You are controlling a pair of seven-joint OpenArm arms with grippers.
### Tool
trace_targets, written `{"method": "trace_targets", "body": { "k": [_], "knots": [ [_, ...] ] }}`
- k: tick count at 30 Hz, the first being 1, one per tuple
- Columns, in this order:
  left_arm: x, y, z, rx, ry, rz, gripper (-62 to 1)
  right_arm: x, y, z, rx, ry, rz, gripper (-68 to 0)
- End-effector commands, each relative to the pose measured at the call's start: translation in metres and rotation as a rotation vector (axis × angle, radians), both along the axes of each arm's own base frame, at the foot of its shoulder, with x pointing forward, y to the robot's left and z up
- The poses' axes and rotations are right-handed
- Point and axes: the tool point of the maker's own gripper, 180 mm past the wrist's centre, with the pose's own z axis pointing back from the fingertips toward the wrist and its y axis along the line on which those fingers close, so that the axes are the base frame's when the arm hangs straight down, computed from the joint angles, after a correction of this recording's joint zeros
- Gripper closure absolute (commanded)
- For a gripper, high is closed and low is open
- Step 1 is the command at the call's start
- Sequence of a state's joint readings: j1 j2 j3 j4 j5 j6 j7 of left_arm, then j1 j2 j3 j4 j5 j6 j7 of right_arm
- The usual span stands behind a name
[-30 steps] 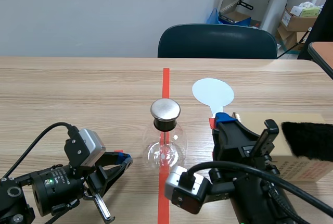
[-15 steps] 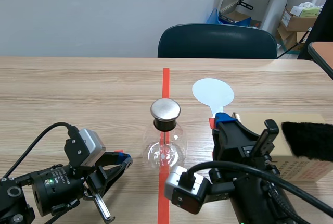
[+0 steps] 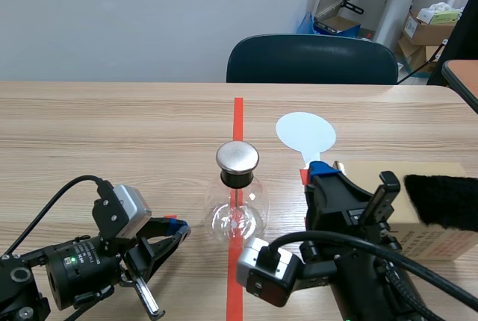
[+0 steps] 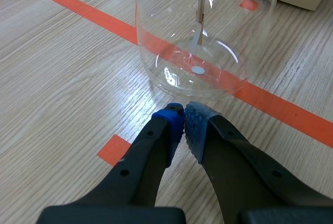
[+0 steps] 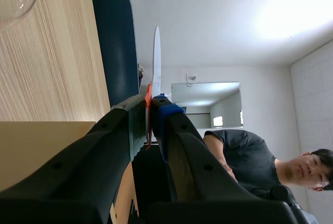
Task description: Do the electroscope experiment
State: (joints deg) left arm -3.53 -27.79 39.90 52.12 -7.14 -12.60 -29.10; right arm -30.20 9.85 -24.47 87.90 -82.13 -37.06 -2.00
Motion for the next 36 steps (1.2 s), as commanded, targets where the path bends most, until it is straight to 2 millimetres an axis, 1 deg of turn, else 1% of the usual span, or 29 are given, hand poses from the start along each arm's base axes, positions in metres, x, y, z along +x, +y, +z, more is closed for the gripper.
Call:
{"method": "trace_targets", "body": {
  "k": [1,19,27,36],
  "knots": [
    [0.003,-0.006,0.009,-0.033,-0.021,-0.004,-5.5,0.006,-0.002,0.011,0.004,-0.039,-0.009,-1.8],
    [0.003,-0.006,0.009,-0.035,-0.019,-0.004,-5.5,0.005,0.000,0.011,0.003,-0.039,0.004,-1.8],
    [0.002,-0.006,0.009,-0.034,-0.018,-0.004,-5.5,-0.002,0.019,0.011,-0.003,-0.045,0.119,-1.8],
    [0.002,-0.006,0.009,-0.034,-0.018,-0.004,-5.5,-0.018,0.048,0.011,-0.014,-0.053,0.299,-1.8]
  ]
}}
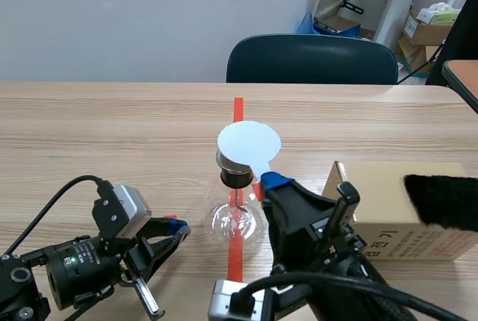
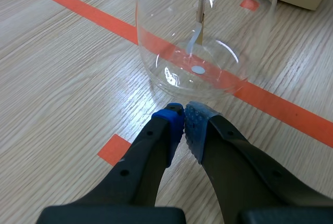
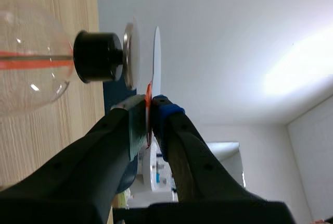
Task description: Do the electroscope experiment
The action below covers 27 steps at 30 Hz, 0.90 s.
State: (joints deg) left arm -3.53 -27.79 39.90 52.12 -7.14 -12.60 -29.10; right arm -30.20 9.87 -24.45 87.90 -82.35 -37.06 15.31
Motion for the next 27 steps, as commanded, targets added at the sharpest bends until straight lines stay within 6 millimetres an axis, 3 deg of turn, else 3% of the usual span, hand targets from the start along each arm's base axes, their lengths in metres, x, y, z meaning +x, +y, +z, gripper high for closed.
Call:
{"method": "trace_targets", "body": {
  "k": [1,27],
  "knots": [
    [0.0024,-0.0064,0.0089,-0.034,-0.018,-0.004,-5.5,0.0039,0.0010,0.0100,0.006,-0.039,0.012,-1.8],
    [0.0024,-0.0064,0.0089,-0.034,-0.018,-0.004,-5.5,0.0010,0.0049,0.0100,0.004,-0.040,0.039,-1.7]
  ]
}}
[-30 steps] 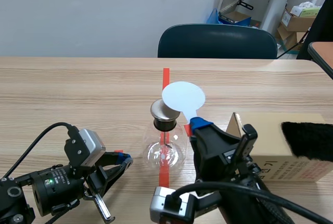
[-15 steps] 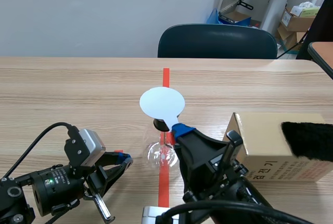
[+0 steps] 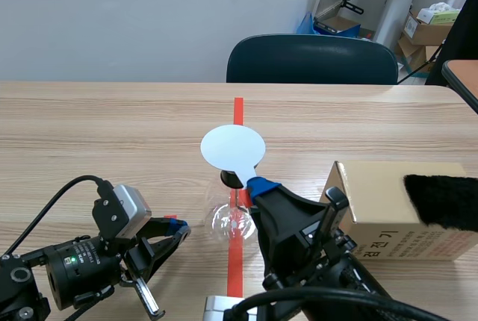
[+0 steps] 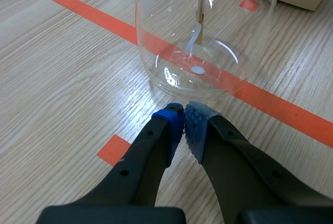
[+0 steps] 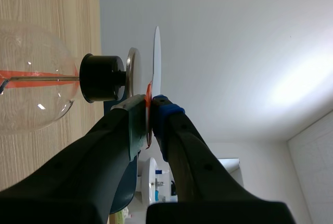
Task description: Do the electroscope experiment
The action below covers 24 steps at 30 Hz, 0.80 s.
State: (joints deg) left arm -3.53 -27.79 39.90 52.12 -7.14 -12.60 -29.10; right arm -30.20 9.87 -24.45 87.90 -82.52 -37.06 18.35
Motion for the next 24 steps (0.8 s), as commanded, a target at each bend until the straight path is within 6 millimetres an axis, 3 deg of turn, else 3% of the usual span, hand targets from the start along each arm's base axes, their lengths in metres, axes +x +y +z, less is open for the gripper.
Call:
{"method": "trace_targets", "body": {
  "k": [1,8,24],
  "knots": [
    [0.002,-0.006,0.009,-0.034,-0.018,-0.004,-5.5,0.007,-0.004,0.010,0.010,-0.036,-0.020,-1.7],
    [0.002,-0.006,0.009,-0.034,-0.018,-0.004,-5.5,0.017,-0.018,0.010,0.015,-0.032,-0.117,-1.8],
    [0.002,-0.006,0.009,-0.034,-0.018,-0.004,-5.5,0.040,-0.083,0.009,0.035,-0.015,-0.498,-1.8]
  ]
}}
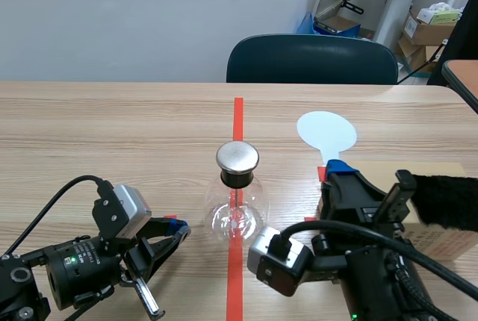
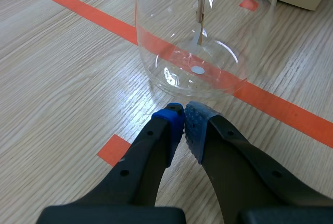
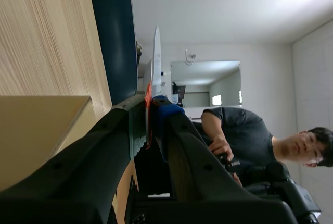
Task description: Do the electroscope experiment
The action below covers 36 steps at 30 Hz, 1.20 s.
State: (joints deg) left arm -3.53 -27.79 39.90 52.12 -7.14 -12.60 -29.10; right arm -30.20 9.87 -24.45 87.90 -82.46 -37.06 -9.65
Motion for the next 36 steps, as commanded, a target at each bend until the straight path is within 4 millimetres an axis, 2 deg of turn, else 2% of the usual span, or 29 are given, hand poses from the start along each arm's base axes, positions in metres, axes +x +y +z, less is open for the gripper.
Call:
{"method": "trace_targets", "body": {
  "k": [1,6,12,22,28,36],
  "knots": [
    [0.002,-0.006,0.009,-0.034,-0.018,-0.004,-5.5,0.006,-0.007,0.010,0.007,-0.037,-0.029,-1.8],
    [0.002,-0.006,0.009,-0.034,-0.018,-0.004,-5.5,0.007,-0.020,0.010,0.012,-0.033,-0.106,-1.8],
    [0.002,-0.006,0.008,-0.031,-0.016,-0.004,-5.5,0.008,-0.028,0.010,0.014,-0.032,-0.146,-1.8],
    [0.002,-0.006,0.008,-0.031,-0.016,-0.004,-5.5,0.008,-0.028,0.009,0.014,-0.031,-0.149,-1.8],
    [0.002,-0.006,0.008,-0.031,-0.016,-0.004,-5.5,0.007,-0.017,0.010,0.011,-0.034,-0.090,-1.8],
    [0.002,-0.006,0.008,-0.031,-0.016,-0.004,-5.5,0.002,0.013,0.011,-0.008,-0.044,0.083,-1.7]
  ]
}}
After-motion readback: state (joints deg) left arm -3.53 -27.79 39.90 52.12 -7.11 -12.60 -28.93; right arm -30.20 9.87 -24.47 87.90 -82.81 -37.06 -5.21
